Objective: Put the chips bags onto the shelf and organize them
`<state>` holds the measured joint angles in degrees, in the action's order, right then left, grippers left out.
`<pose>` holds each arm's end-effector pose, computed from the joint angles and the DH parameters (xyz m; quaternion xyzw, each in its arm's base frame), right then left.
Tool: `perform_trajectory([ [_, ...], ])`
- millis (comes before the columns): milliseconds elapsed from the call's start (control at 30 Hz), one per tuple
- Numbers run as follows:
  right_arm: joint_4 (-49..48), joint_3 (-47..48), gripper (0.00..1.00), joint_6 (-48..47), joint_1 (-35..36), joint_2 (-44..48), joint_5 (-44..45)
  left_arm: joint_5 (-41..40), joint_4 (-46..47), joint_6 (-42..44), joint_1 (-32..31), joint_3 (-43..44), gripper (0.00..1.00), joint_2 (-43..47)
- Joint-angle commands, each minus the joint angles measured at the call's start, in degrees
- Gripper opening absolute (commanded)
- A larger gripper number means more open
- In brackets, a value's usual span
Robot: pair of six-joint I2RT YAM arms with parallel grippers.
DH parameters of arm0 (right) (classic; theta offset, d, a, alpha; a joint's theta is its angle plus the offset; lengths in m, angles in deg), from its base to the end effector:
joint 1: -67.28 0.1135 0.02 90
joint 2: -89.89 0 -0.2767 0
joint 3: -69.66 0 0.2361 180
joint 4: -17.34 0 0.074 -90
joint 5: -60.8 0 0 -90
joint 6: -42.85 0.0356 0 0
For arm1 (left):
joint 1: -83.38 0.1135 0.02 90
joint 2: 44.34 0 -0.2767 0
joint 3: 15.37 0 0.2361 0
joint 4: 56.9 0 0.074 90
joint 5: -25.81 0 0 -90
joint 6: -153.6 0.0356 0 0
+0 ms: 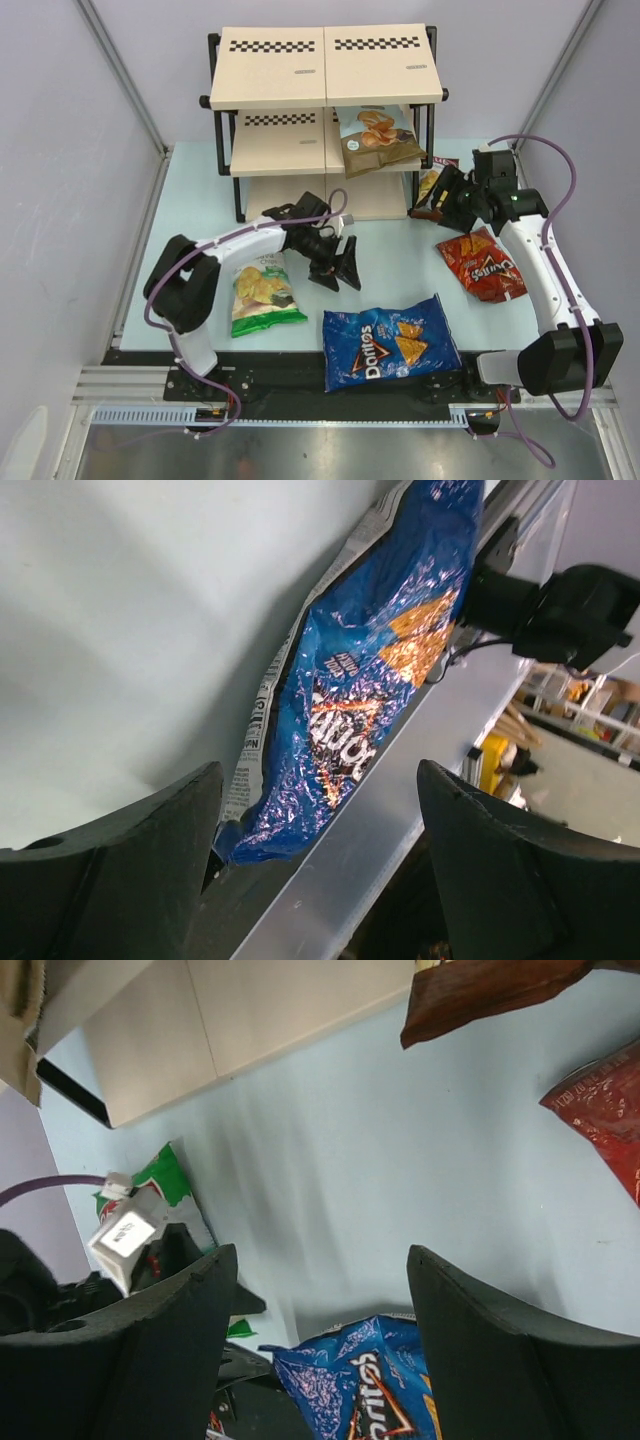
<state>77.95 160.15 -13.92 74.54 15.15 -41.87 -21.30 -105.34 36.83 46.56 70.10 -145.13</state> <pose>0.2485 0.0395 0.3678 0.1650 0.9038 0.2276 0.3226 0.2607 -0.2254 0.2332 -0.1621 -0.8957 0.4140 0.0080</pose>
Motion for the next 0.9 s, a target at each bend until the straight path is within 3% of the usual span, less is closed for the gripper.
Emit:
perform_trajectory([
  [0,0.6,0.0,0.73,-2.9,-0.1,-2.2,-5.0,4.0,2.1,4.7,-2.3,0.4,0.83,-4.1],
  [200,0.1,0.0,0.74,-2.8,-0.6,-5.7,-7.4,4.6,4.2,6.3,-3.0,0.1,0.83,-7.9],
  [400,-2.6,0.0,0.74,-1.9,-0.7,-6.6,-9.5,7.4,-0.5,11.6,-4.0,1.4,0.84,-11.0],
  [767,2.2,0.0,0.75,-5.1,-1.6,-5.6,-7.1,11.6,-3.6,15.8,-7.6,1.7,0.79,-14.6],
  [867,2.1,0.0,0.75,-4.5,-1.7,-5.6,-7.0,13.2,-2.1,15.3,-8.0,1.4,0.72,-15.0],
])
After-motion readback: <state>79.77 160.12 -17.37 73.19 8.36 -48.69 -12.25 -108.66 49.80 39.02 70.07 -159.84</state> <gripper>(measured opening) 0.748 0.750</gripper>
